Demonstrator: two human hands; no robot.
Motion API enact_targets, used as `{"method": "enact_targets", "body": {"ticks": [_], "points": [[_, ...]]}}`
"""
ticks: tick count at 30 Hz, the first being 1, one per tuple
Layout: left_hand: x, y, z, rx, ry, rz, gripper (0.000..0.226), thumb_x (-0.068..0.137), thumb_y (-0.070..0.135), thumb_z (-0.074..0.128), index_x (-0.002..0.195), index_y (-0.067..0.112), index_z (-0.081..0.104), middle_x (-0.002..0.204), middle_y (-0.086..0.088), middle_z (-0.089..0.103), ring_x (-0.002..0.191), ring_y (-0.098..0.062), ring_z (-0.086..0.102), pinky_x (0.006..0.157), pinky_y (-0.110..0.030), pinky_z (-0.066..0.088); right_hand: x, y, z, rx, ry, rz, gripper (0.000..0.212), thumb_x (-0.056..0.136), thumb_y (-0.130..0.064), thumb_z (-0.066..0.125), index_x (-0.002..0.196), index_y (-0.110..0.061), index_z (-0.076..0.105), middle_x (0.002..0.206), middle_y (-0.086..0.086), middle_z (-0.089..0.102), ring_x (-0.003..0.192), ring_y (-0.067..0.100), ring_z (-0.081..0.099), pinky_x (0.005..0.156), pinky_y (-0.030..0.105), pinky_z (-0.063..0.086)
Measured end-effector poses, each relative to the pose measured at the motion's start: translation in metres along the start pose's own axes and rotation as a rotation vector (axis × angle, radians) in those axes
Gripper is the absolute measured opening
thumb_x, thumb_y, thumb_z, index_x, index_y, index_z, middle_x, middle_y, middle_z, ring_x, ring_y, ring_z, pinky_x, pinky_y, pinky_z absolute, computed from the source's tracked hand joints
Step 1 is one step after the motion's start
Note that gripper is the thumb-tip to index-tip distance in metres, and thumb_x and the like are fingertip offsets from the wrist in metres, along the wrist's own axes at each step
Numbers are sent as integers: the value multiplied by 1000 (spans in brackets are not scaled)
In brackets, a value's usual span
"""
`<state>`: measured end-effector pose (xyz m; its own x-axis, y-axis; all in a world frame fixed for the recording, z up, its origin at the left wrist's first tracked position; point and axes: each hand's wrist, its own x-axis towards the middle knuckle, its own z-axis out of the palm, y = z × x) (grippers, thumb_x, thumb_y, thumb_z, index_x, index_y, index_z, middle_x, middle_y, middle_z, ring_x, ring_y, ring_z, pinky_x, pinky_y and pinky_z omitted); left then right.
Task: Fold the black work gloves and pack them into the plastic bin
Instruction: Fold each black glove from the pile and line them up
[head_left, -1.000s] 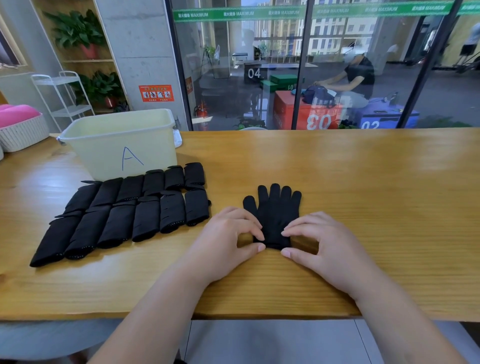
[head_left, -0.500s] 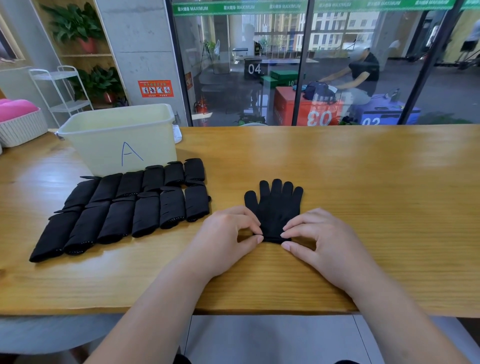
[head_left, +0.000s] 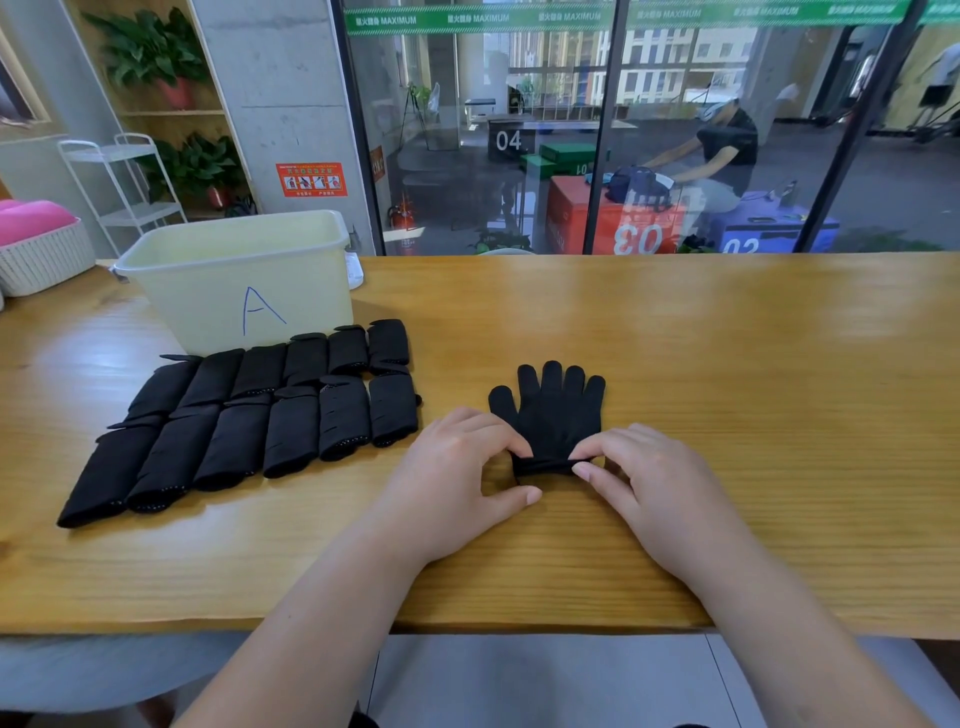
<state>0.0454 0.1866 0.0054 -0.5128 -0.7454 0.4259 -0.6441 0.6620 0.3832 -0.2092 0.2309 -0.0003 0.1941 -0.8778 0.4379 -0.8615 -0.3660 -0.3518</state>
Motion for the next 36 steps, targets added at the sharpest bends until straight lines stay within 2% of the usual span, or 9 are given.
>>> {"method": "enact_targets", "body": {"ticks": [4, 9, 13, 18, 23, 25, 29, 32, 36], "points": [[2, 3, 1, 45, 58, -9, 19, 92, 37, 81, 109, 32, 75, 108, 22, 69, 115, -2, 53, 98, -39, 52, -1, 2, -3, 83, -10, 28, 11, 101, -43, 64, 108, -40, 72, 96, -28, 63, 98, 1, 56, 80, 21, 43], [1, 6, 0, 33, 58, -17, 12, 94, 35, 78, 105, 33, 74, 102, 23, 67, 112, -1, 52, 97, -37, 52, -2, -2, -7, 88, -60, 38, 23, 91, -56, 74, 110, -47, 66, 104, -35, 61, 109, -4, 50, 83, 14, 39], [0, 7, 0, -46, 37, -102, 12, 95, 44, 75, 106, 41, 70, 106, 25, 58, 107, -1, 56, 98, -30, 50, -1, -1, -5, 67, -5, 90, 16, 93, -49, 74, 108, -45, 71, 93, -33, 59, 98, -6, 51, 75, 14, 35], [1, 8, 1, -139, 47, -166, 15, 94, 44, 77, 105, 41, 68, 93, 23, 66, 102, 0, 60, 91, -24, 49, 0, 2, -5, 215, 1, 212, 15, 93, -49, 75, 107, -47, 71, 90, -26, 68, 87, 3, 57, 78, 29, 48], [5, 12, 2, -218, 35, -245, 23, 95, 44, 77, 107, 41, 58, 88, 24, 73, 84, 8, 60, 75, -19, 43, 7, -1, -3, 291, 26, 275, 21, 92, -43, 79, 109, -45, 66, 89, -34, 71, 74, 9, 60, 69, 22, 46], [7, 14, 5, -208, 48, -250, 26, 95, 42, 77, 107, 39, 55, 86, 22, 72, 83, 6, 61, 74, -20, 45, 7, -3, 1, 242, 47, 268, 23, 92, -45, 77, 110, -44, 63, 89, -30, 70, 73, 7, 58, 69, 26, 46], [8, 14, 8, -62, 65, -200, 22, 95, 38, 76, 102, 38, 55, 86, 18, 62, 92, -1, 54, 86, -32, 50, 4, -7, 4, 26, 68, 205, 28, 92, -50, 73, 113, -47, 54, 89, -21, 57, 77, -2, 52, 63, 25, 40], [9, 12, 11, 22, 102, -101, 9, 95, 34, 76, 101, 35, 70, 95, 19, 56, 97, -5, 48, 90, -36, 50, 3, -9, 3, -67, 134, 131, 17, 91, -44, 78, 104, -39, 67, 98, -20, 50, 79, 0, 50, 59, 20, 36], [10, 7, 17, 136, 137, -27, 13, 96, 35, 73, 107, 32, 81, 104, 18, 57, 101, -10, 49, 88, -39, 50, 3, -9, 8, -205, 189, -18, 6, 90, -28, 83, 95, -27, 81, 102, -18, 61, 90, 12, 54, 64, 24, 40]]}}
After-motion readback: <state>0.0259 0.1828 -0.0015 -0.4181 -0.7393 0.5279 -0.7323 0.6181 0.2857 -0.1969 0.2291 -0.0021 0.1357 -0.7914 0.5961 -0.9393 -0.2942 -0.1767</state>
